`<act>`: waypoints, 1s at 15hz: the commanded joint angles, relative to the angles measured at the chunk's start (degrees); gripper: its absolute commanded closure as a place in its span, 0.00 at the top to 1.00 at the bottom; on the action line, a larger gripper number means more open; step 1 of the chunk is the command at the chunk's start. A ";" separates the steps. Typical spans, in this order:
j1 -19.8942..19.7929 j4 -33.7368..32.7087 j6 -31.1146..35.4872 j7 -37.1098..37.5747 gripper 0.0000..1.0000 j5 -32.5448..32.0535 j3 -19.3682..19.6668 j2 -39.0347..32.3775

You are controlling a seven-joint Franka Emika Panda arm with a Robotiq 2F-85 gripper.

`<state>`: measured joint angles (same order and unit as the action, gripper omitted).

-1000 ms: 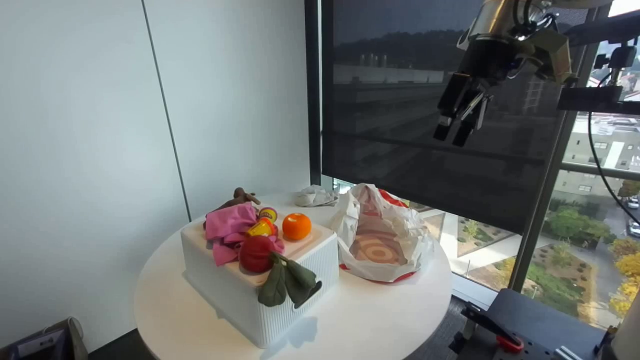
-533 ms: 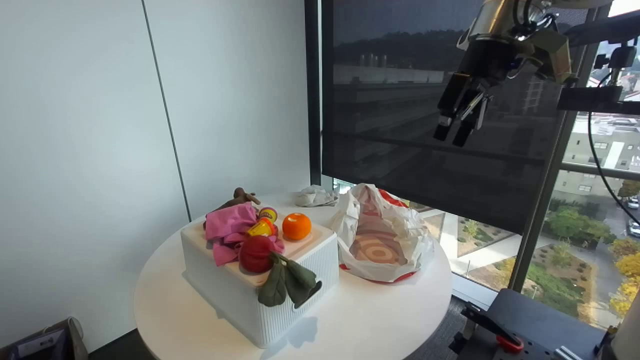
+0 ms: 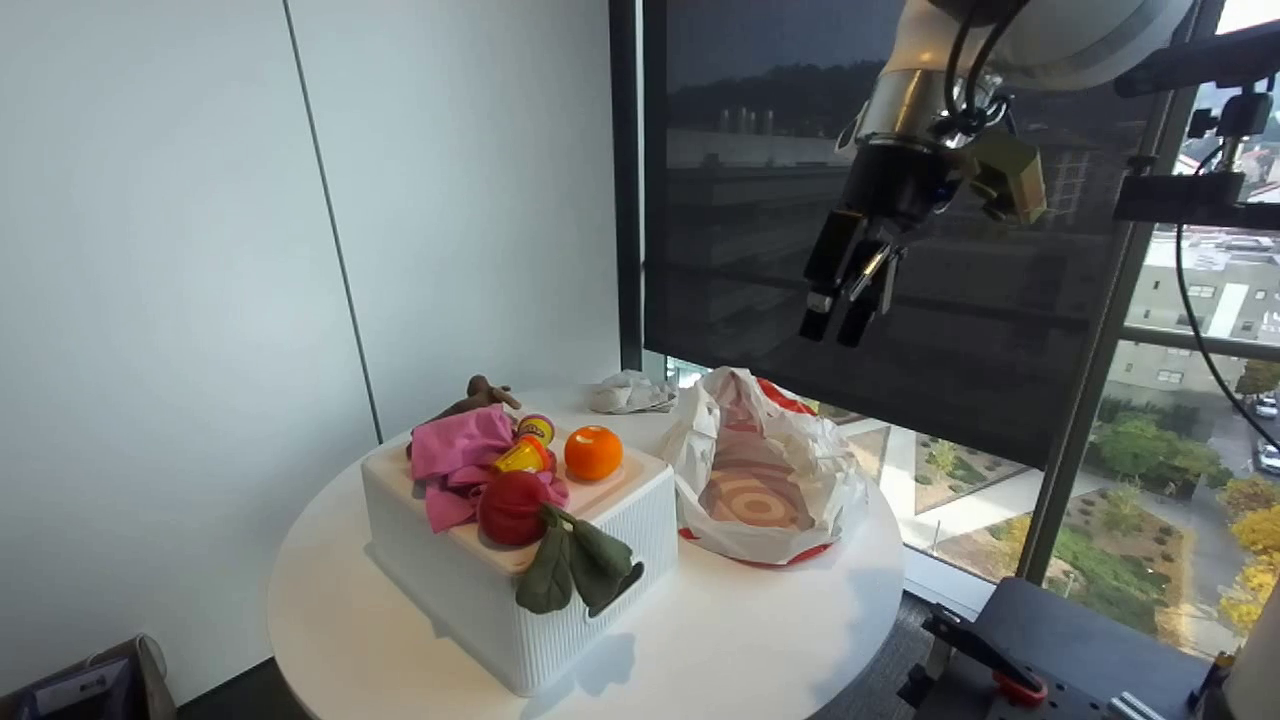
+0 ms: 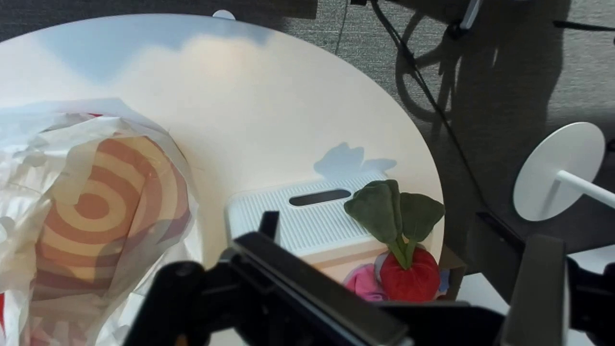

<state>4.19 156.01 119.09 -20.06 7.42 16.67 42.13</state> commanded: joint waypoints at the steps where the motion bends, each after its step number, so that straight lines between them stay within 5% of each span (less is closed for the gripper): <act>1: 5.42 -3.05 13.52 -1.61 1.00 4.64 -4.28 -14.00; 3: 8.86 -5.21 20.29 -0.52 1.00 3.04 -4.95 -20.77; 7: 7.38 -13.37 28.58 -0.19 1.00 1.82 -10.77 -34.73; 15: 1.27 -30.65 27.24 0.53 1.00 -3.60 -15.89 -53.17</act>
<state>8.48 131.95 147.79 -19.87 5.86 2.60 -5.26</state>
